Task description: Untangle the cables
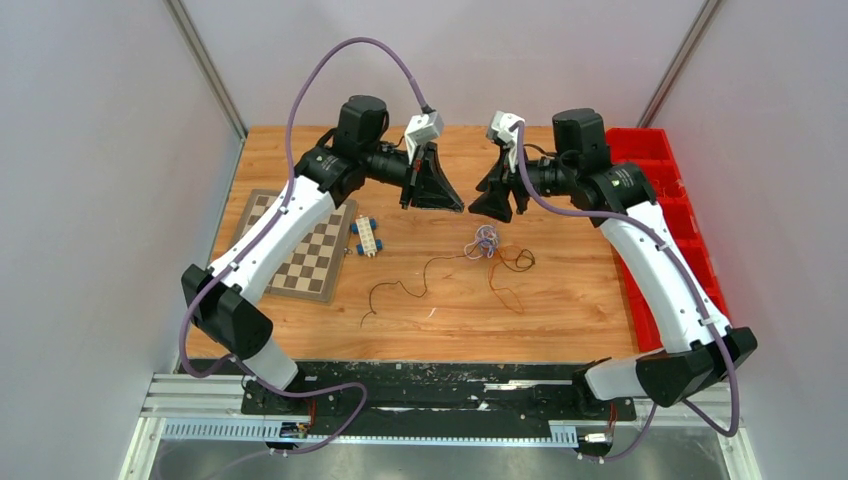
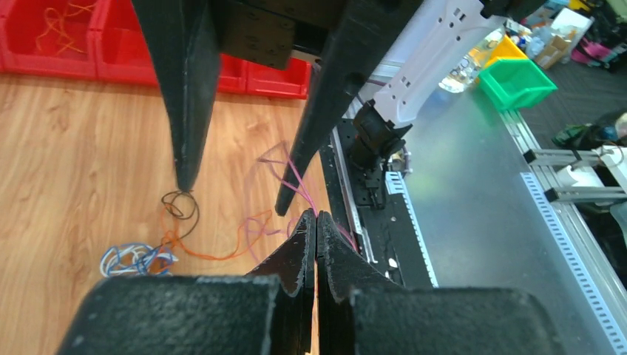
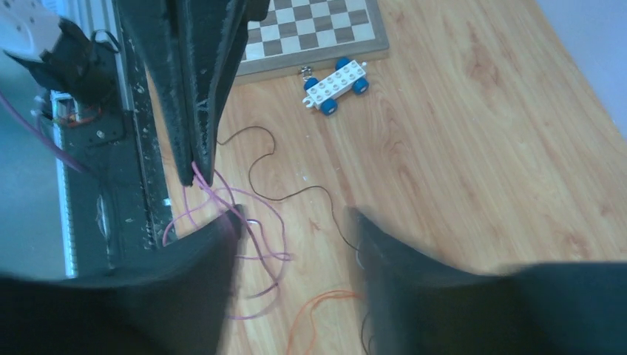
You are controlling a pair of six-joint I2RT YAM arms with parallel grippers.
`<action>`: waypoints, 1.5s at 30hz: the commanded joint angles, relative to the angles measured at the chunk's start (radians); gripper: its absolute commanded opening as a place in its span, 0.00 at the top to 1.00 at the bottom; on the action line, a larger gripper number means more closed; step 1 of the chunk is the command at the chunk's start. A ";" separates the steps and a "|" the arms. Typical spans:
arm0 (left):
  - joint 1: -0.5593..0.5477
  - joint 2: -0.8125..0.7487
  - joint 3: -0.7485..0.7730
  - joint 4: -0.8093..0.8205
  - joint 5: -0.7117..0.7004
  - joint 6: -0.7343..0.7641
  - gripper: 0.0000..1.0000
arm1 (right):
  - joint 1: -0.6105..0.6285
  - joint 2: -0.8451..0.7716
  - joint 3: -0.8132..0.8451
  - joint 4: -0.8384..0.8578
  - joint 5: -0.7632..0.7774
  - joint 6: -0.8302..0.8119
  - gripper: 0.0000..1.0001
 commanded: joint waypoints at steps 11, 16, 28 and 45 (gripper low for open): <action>0.024 0.008 0.002 0.144 -0.074 -0.121 0.28 | -0.155 -0.088 0.004 -0.081 0.102 -0.110 1.00; 0.075 0.019 -0.003 0.173 -0.157 -0.148 0.00 | -0.474 -0.061 -0.011 -0.099 0.139 -0.253 1.00; 0.086 0.068 -0.014 0.158 -0.230 -0.163 0.00 | -0.931 0.335 0.159 -0.150 0.279 -0.719 1.00; 0.089 0.053 -0.143 0.204 -0.291 -0.181 0.00 | -0.975 0.549 0.243 -0.038 0.401 -0.769 1.00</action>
